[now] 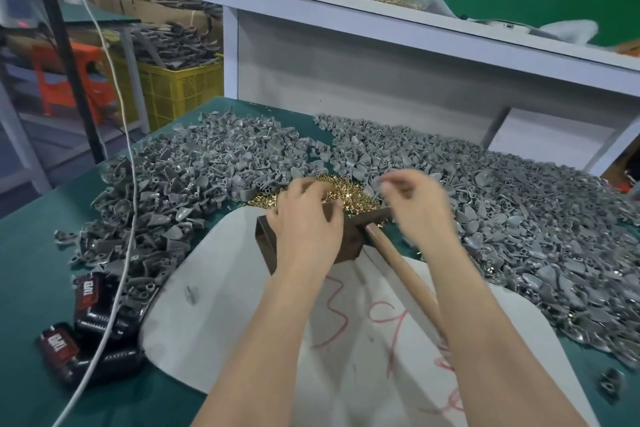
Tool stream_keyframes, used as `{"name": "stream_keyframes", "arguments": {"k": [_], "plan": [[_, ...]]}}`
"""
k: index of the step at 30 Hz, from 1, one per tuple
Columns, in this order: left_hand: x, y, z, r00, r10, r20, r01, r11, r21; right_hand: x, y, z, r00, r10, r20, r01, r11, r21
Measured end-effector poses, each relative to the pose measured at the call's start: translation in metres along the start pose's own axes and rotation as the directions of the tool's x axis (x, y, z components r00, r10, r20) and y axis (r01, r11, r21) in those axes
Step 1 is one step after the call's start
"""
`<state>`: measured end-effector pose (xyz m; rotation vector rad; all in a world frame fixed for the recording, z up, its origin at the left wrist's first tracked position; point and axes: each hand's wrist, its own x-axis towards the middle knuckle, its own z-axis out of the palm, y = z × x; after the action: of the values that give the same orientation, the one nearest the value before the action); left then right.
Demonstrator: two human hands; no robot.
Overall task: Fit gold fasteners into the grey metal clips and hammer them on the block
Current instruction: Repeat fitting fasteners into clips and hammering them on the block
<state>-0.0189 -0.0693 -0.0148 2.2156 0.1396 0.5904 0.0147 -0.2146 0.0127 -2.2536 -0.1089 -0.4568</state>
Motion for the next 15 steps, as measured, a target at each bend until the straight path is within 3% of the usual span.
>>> {"name": "stream_keyframes", "arguments": {"k": [2, 4, 6, 8, 10, 13, 15], "plan": [[0.004, -0.001, -0.006, 0.987, -0.085, -0.138, 0.058, 0.980, -0.189, 0.022, 0.005, -0.013, 0.946, 0.199, -0.254, -0.210, 0.978, -0.014], [0.008, -0.001, -0.013, 0.956, -0.194, -0.218, 0.095, 0.913, -0.397, 0.033, 0.007, -0.013, 0.916, 0.307, -0.258, -0.372, 0.890, -0.262], [0.010, -0.004, -0.018, 0.915, -0.326, -0.238, 0.132, 0.799, -0.586, 0.034, -0.004, 0.010, 0.972, 0.189, -0.137, -0.231, 0.867, -0.442], [0.013, -0.010, -0.022, 0.855, -0.477, -0.202, 0.182, 0.643, -0.744, 0.031, -0.023, 0.043, 0.995, -0.016, 0.102, 0.052, 0.935, -0.351], [0.016, -0.015, -0.024, 0.792, -0.586, -0.172, 0.199, 0.515, -0.834, 0.030, -0.043, 0.073, 0.943, -0.093, 0.321, 0.186, 0.944, -0.272], [0.019, -0.020, -0.026, 0.740, -0.642, -0.201, 0.159, 0.458, -0.874, 0.036, -0.063, 0.113, 0.832, -0.027, 0.554, 0.251, 0.909, -0.333], [0.019, -0.020, -0.025, 0.735, -0.642, -0.218, 0.137, 0.455, -0.880, 0.042, -0.071, 0.134, 0.779, 0.065, 0.624, 0.266, 0.867, -0.422]]}}
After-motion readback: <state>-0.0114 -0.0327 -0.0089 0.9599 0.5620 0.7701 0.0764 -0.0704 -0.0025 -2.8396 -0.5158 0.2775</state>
